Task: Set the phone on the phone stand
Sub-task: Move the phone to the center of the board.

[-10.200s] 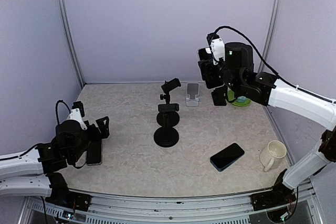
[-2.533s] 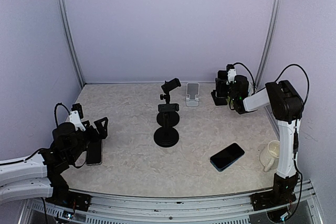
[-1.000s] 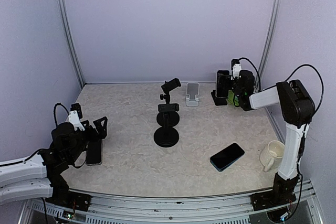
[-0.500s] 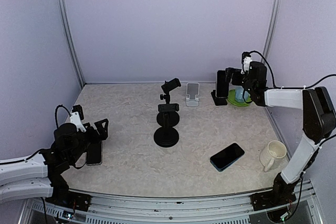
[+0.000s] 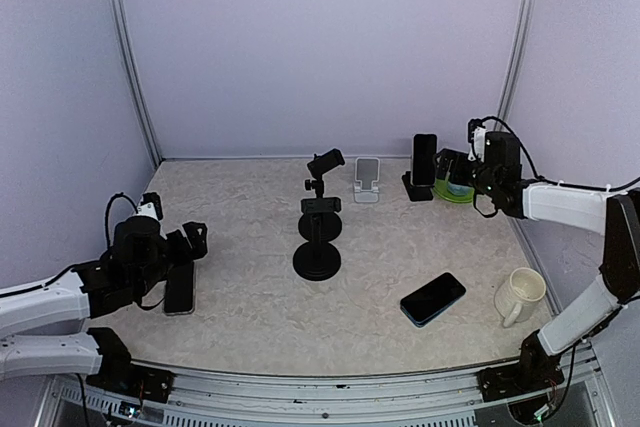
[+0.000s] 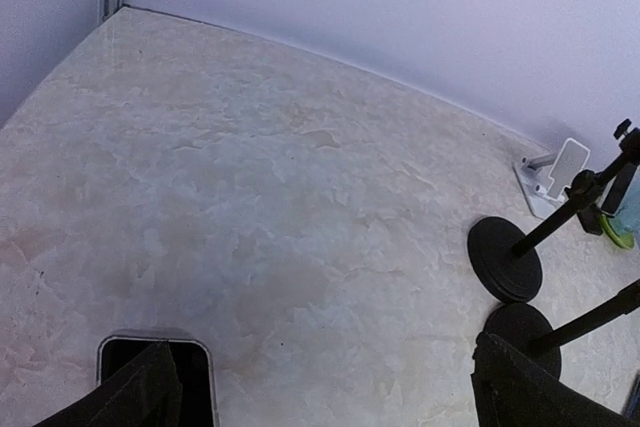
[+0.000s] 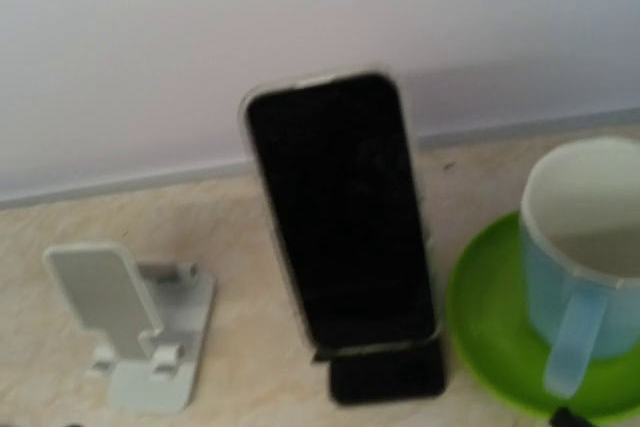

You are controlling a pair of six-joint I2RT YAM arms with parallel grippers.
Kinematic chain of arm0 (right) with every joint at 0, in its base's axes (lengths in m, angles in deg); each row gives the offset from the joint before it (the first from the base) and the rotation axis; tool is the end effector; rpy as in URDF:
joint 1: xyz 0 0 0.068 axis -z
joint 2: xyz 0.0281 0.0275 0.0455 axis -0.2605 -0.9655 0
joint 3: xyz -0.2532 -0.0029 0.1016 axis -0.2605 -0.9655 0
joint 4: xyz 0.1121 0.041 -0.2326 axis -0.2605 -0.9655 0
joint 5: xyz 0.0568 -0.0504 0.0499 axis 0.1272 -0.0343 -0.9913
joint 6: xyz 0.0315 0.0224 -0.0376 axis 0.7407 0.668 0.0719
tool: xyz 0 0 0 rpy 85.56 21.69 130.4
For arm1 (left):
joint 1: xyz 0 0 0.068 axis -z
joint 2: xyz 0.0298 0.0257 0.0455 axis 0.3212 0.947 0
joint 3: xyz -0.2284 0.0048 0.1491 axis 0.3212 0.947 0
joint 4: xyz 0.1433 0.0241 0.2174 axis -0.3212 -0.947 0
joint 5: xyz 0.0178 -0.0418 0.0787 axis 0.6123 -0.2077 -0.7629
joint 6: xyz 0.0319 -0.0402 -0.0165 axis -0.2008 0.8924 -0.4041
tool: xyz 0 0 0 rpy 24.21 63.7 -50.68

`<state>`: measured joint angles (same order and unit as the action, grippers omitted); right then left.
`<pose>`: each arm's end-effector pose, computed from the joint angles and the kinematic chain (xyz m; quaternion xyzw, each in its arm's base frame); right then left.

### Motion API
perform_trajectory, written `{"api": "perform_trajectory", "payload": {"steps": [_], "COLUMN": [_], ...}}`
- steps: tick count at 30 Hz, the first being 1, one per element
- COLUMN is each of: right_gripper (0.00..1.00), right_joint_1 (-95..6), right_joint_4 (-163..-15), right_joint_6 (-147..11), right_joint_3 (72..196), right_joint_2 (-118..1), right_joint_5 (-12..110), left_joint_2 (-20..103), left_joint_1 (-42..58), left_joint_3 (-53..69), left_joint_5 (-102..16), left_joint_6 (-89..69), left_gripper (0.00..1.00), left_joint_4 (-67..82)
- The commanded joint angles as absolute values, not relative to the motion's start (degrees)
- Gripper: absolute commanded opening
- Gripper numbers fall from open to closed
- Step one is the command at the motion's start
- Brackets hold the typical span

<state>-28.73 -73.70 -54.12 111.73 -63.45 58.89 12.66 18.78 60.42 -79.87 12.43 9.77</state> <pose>0.3353 0.0801 0.2614 0.0584 0.8061 0.1594 0.5669 0.1549 -0.0974 0.2064 -0.1145 0.8116 -0.1478 0.5535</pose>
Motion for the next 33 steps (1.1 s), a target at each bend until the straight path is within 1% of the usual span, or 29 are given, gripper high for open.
{"api": "perform_trajectory", "payload": {"steps": [1,8,15,28,33], "right_gripper": [1.0,1.0,1.0,1.0,1.0], "right_joint_1": [-31.29,-35.98,-40.78,-41.91,-42.08], "right_joint_4": [-76.08,-76.2,-76.07,-76.13,-76.52], "right_joint_6": [-53.64,-54.2,-55.29,-55.75,-55.72], "right_joint_3": [109.04,105.54,102.6,99.47,98.97], "right_joint_2": [-59.11,-54.61,-50.85,-45.59,-43.44], "right_joint_5": [57.11,56.36,56.6,56.22,56.19], "left_joint_2": [17.16,24.32,25.19,27.26,28.54], "left_joint_1": [18.21,18.02,16.71,12.88,12.4], "left_joint_3": [55.67,51.08,49.4,51.26,53.1], "left_joint_5": [-83.57,-85.17,-86.63,-81.68,-80.14], "left_joint_6": [18.5,23.96,26.65,29.5,32.0], "left_gripper": [0.99,0.99,0.99,0.99,0.99], "left_joint_4": [-2.16,-11.65,-18.59,-20.23,-18.1]}}
